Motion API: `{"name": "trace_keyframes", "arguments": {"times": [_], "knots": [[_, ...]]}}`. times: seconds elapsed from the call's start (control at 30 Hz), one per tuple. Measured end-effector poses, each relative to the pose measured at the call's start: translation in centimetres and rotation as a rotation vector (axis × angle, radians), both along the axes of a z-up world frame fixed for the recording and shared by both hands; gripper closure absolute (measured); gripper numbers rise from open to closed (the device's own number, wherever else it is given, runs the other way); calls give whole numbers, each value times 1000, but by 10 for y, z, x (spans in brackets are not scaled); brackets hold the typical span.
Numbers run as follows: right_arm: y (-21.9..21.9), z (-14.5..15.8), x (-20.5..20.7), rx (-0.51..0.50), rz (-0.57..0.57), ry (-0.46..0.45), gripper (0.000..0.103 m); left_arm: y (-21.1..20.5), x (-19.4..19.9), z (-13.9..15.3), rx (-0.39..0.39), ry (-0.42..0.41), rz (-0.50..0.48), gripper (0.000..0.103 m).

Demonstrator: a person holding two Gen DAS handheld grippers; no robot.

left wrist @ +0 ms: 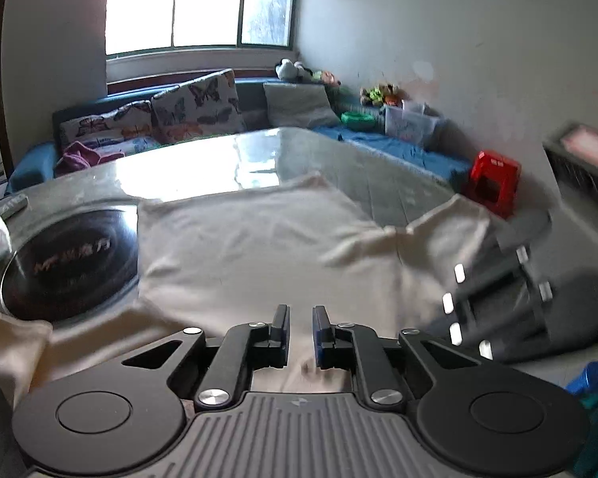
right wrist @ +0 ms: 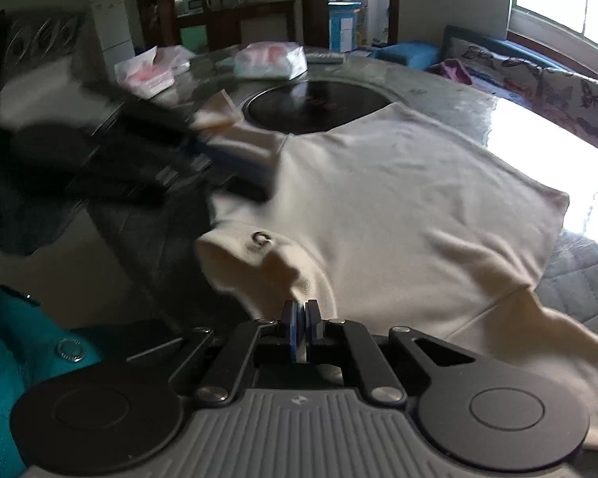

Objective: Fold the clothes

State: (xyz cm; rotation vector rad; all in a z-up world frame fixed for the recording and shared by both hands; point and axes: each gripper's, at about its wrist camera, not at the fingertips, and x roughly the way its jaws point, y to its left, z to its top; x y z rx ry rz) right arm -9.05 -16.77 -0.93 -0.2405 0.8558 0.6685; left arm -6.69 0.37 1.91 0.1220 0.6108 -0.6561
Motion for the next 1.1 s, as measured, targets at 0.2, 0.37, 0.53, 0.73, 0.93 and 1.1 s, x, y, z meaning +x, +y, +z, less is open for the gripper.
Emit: {"name": "trace_keyframes", "arguments": {"times": [0.2,0.37,0.53,0.73,0.93,1.1], "knots": [[3,1,-7,8,56,36,98,-23,22,-24,19,64,-47,90],[-21,25,2,39,-18,-19,93,-22,15,-42,31,105,-73,89],[-48,29,41,38,-196,-92,92,-20,12,-43,30,110,-79,88],[-67,-2,81,5,-309,-50,91,-20,12,-42,26,115,-79,88],[-83,-8,74,-15,-346,-23,92,-21,19,-37,22,129,-92,87],[-81,1,83,4,-344,-58,83,-19,35,-26,10,99,-56,80]]}}
